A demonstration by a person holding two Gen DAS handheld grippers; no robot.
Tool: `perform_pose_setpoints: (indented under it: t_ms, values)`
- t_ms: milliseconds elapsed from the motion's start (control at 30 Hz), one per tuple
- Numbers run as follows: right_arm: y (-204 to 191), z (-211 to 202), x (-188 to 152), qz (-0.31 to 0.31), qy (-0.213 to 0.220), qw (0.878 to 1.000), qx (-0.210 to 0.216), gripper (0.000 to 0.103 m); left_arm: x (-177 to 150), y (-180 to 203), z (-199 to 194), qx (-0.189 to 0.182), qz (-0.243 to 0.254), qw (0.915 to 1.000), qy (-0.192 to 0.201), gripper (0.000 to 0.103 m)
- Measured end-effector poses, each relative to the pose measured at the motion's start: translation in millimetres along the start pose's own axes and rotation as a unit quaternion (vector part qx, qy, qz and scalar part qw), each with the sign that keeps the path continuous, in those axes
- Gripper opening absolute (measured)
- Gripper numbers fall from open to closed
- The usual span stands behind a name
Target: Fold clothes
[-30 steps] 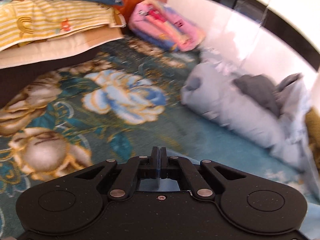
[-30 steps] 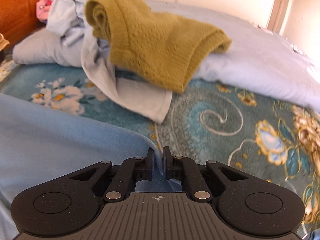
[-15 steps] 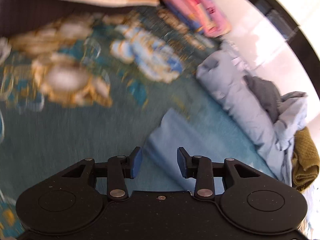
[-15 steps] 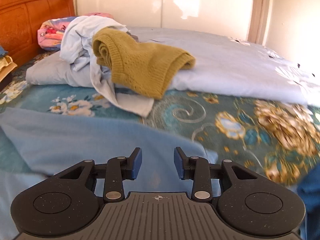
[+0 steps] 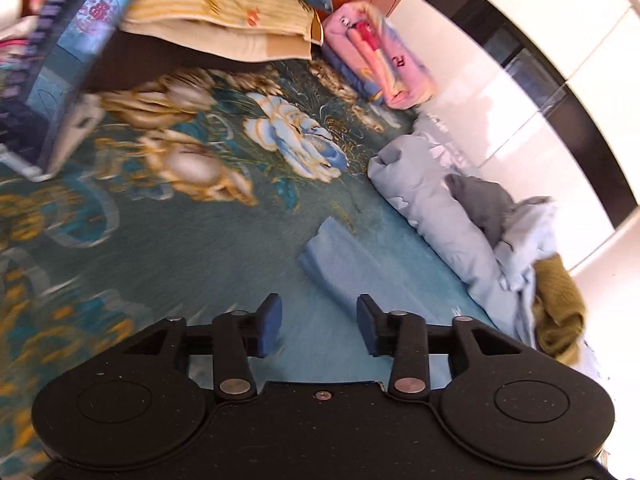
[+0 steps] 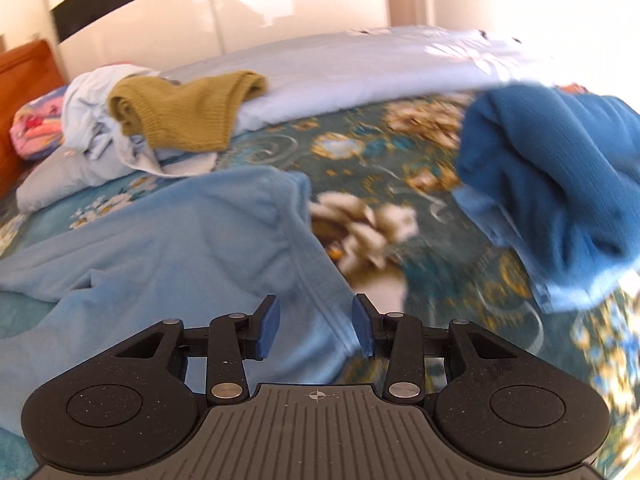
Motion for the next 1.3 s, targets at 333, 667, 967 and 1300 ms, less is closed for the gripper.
perform_pose_setpoints:
  t_ms: [333, 667, 967, 1300]
  values:
    - [5.8, 2.5, -29.3, 0.101, -0.018, 0.994, 0.039, 0.038, -31.9, -80.2, -88.6, 0.034, -0.044, 0.9980, 0.032, 0.049]
    - [-7.0, 18.2, -37.6, 0.159, -0.015, 0.985, 0.059, 0.040, -59.3, -67.8, -81.1, -0.008, -0.067, 0.9977, -0.005, 0.053]
    - [-5.1, 17.5, -42.4, 0.175, -0.024, 0.981, 0.075, 0.028, -86.4, -53.0, -72.5, -0.023, -0.077, 0.9968, 0.005, 0.054]
    - [-6.7, 19.6, -44.6, 0.178, -0.026, 0.981, 0.067, 0.028, -88.1, -50.6, -67.1, -0.014, -0.070, 0.9969, 0.032, 0.041]
Point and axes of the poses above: each gripper's, at about its wrist camera, not at the fingertips, and z roughly the way its jaws point, y to its right, x to its top, the point moved 4 cm from there along z, roughly the way its jaws point, and after that the axes turned 10 degrees about y, right-handed, at the moved point
